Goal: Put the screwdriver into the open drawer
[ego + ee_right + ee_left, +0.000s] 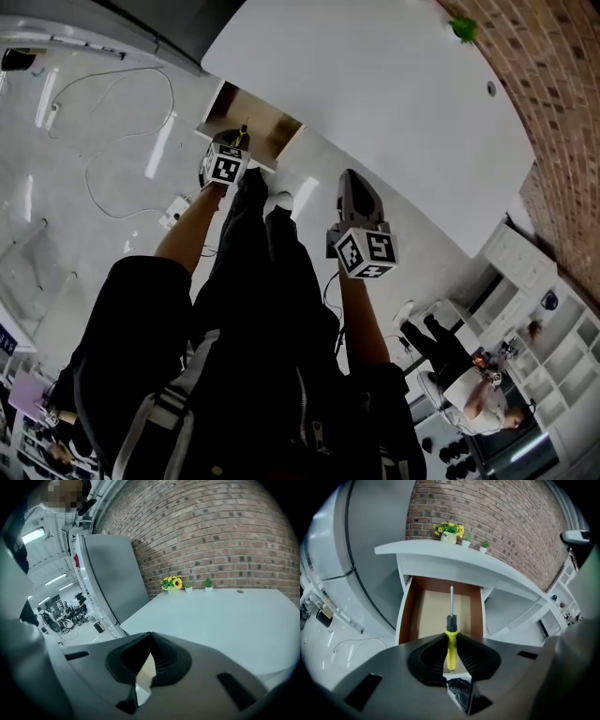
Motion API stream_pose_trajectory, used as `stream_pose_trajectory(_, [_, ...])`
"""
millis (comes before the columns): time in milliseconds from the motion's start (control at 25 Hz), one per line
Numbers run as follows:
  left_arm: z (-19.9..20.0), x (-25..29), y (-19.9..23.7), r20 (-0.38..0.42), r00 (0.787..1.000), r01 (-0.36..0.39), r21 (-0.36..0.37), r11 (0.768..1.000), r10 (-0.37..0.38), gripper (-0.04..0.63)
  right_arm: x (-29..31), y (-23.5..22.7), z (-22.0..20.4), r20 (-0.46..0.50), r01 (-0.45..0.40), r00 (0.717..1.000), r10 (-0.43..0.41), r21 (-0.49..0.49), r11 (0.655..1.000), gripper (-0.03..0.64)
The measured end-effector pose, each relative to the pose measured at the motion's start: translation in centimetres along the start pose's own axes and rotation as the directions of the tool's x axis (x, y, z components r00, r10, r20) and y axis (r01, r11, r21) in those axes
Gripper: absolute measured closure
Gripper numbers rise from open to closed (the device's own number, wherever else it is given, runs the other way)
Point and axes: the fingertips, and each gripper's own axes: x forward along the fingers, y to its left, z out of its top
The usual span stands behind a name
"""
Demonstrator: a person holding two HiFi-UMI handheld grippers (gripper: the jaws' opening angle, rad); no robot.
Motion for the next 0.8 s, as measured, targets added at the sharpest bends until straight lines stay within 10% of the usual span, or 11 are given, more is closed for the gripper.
stream_pose_trajectory(800, [-4.2, 15.7, 2.4, -0.22, 0.975, 0.012, 0.071, 0.997, 0.004, 0.515, -1.2, -2.6, -8.0, -0.168, 0.153, 0.977, -0.132, 0.116, 0.981, 0.609])
